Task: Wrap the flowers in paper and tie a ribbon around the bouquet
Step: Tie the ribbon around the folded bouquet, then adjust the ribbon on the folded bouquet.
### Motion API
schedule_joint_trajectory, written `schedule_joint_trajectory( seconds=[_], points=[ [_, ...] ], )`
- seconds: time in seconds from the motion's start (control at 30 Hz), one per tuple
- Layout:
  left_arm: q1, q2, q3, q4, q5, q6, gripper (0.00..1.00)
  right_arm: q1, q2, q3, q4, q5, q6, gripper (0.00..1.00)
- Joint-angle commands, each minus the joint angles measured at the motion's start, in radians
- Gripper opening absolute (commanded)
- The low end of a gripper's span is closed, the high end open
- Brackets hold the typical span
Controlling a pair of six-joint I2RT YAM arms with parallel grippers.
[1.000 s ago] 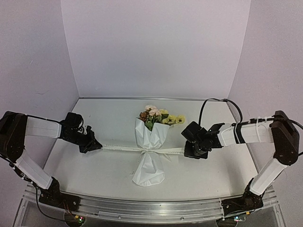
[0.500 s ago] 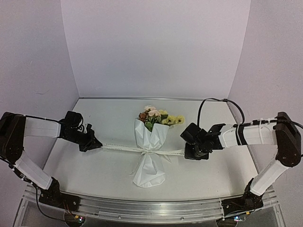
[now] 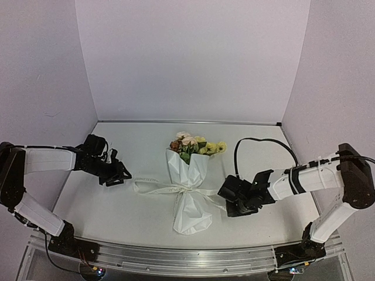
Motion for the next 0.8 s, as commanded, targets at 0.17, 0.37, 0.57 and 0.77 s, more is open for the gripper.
schedule_joint_trajectory(
  seconds=[0.17,0.37,0.57,0.77],
  points=[
    [-0.082,-0.168,0.047,-0.028,-0.072,0.056,0.54,0.063,-0.215,-0.081,0.152,-0.063,-0.114,0.39],
    [-0.279,-0.092,0.057,0.066,-0.065,0.021,0.48,-0.001,-0.235,-0.022,0.055,0.017,-0.133,0.44],
    [-0.47,0.064,0.115,0.145,-0.099,-0.016,0.47,-0.043,-0.179,-0.027,0.063,0.005,-0.099,0.45],
    [-0.552,0.253,0.217,0.216,-0.102,-0.01,0.48,-0.045,-0.204,-0.075,0.091,-0.033,-0.064,0.35]
  ],
)
